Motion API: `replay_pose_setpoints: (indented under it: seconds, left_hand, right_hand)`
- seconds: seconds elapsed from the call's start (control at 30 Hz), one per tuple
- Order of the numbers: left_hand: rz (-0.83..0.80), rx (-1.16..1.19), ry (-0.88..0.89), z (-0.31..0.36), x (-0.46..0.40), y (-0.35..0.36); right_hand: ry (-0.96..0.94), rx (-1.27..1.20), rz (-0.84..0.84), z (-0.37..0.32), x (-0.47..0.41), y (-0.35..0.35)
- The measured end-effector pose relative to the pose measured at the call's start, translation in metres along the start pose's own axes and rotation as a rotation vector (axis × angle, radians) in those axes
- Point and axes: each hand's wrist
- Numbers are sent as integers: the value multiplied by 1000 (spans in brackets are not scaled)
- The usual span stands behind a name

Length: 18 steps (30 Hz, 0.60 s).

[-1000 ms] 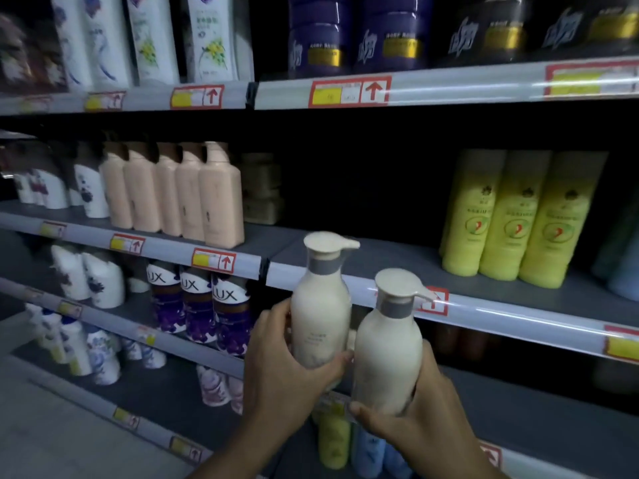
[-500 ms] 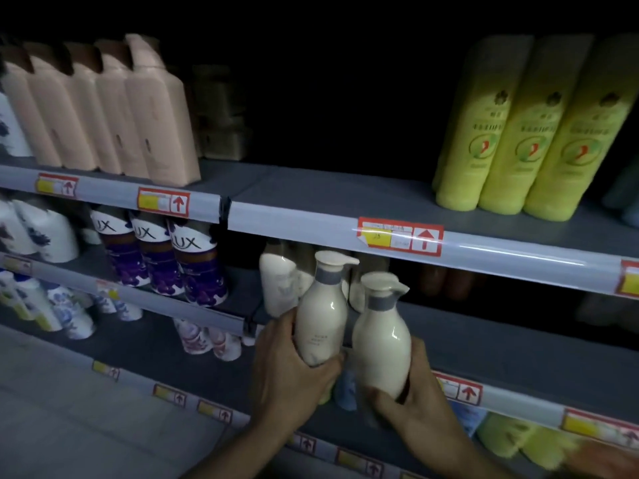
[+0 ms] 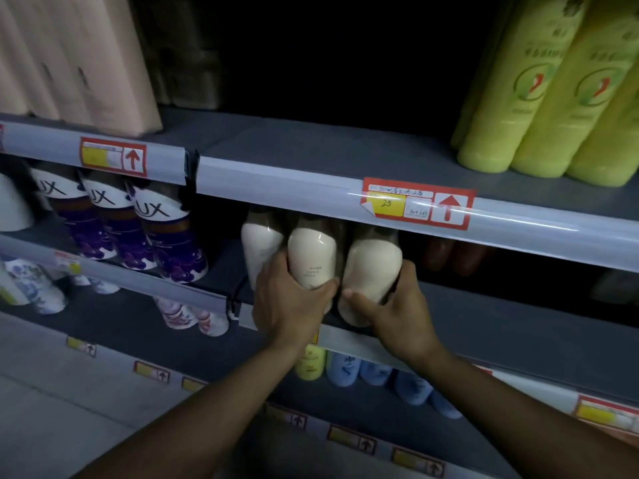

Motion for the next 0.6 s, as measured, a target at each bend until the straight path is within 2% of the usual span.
replay_pose_setpoints:
  seconds: [0.27,0.6]
  left_hand:
    - [71,16,-13,-11,7,15]
    - [-63,53,79,-23,13,6]
  right_hand:
    - [-22,31,44,18,-6,18]
    - [-55,177,-41,29,-5,16]
Point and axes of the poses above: each hand's wrist, its own x-axis away from the middle knuckle, its own y-axis out of the palm, z = x × y, and after that the axes turned 3 degrees about y, right-handed
